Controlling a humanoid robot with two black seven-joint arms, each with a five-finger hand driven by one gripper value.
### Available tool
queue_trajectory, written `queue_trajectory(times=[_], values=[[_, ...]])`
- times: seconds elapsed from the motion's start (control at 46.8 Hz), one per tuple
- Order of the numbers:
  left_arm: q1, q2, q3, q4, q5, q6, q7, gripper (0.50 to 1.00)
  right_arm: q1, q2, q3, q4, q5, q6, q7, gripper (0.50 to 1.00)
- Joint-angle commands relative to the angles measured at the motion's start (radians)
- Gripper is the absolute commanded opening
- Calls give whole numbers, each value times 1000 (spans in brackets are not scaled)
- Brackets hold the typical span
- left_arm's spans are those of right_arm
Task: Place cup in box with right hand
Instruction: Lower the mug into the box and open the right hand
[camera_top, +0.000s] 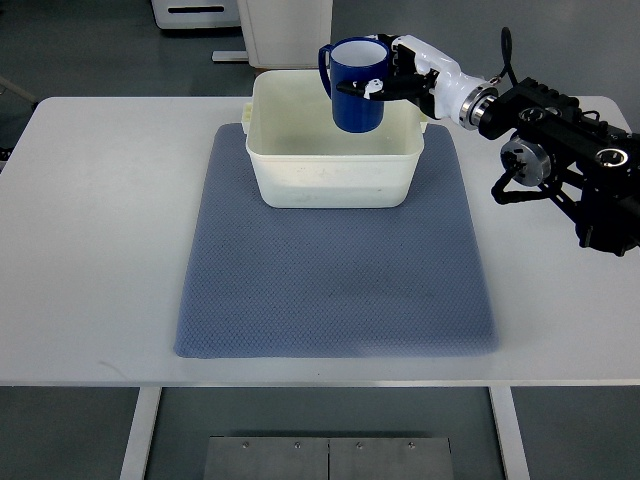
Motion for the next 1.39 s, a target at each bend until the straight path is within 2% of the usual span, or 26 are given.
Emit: queue_trajectory(times=[0.0,0.214,0.47,0.791,0.812,0.834,0.877,1.005,1.069,1.219,1.368], values=[[0,0,0,0,0,0,0,1000,-5,9,-2,-5,-2,-20,0,500],[0,0,0,0,0,0,0,1000,-41,41,-5,-21,-7,-83,2,500],[0,0,0,0,0,0,0,1000,-63,56,-7,-21,-8,-112,3,500],[0,0,0,0,0,0,0,1000,-67,58,-7,-19,-7,-112,8,500],[0,0,0,0,0,0,0,1000,-70,58,-7,-19,-7,-112,8,516],[0,0,0,0,0,0,0,1000,-74,58,-5,-18,-7,-112,9,587],[0,0,0,0,0,0,0,1000,-75,58,-5,-16,-7,-112,12,675],[0,0,0,0,0,0,0,1000,-77,58,-4,-11,-4,-112,19,813],[0,0,0,0,0,0,0,1000,-78,59,-4,-11,-4,-112,19,849],[0,0,0,0,0,0,0,1000,-78,59,-4,-7,-4,-106,23,983],[0,0,0,0,0,0,0,1000,-78,59,-4,-5,-4,-99,23,989]])
